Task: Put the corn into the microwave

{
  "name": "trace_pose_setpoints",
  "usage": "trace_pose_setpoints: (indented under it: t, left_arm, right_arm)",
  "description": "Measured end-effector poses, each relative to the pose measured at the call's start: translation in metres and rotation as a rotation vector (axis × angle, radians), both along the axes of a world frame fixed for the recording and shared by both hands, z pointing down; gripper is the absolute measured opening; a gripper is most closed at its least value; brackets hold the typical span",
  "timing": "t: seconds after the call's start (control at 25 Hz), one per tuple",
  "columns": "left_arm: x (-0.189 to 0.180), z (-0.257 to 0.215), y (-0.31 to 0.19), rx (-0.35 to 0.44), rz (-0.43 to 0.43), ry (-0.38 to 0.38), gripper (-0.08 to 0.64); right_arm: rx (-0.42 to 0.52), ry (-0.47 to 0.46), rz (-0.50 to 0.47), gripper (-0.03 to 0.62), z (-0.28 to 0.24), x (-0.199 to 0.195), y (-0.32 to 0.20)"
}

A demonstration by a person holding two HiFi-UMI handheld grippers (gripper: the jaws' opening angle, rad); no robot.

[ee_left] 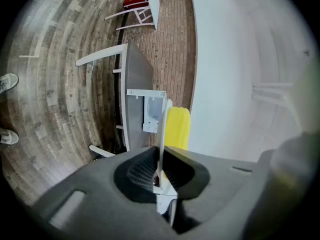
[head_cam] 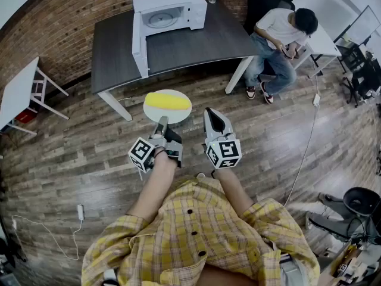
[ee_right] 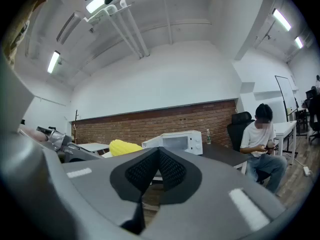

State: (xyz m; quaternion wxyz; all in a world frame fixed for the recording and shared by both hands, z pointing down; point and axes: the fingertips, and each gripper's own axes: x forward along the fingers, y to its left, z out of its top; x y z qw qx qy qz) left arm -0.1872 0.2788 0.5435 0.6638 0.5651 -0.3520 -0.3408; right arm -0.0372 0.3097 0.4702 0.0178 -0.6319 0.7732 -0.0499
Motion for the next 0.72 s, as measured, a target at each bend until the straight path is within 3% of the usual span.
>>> trace_pose_setpoints:
  t: [0.12,0.72]
  left_arm:
    - [0.003,-0.006,-0.004,0.01,-0.005,0.023,0.026]
    - [0.011,0.003,-0.004,0.015,-0.012,-0.008,0.026]
  right_arm:
    - [-0.005,0.004,-0.002,0.002,0.0,0.001,-0.004]
    - [-0.007,-0.009,-0.051,0.0,0.004,0.006,-0.006]
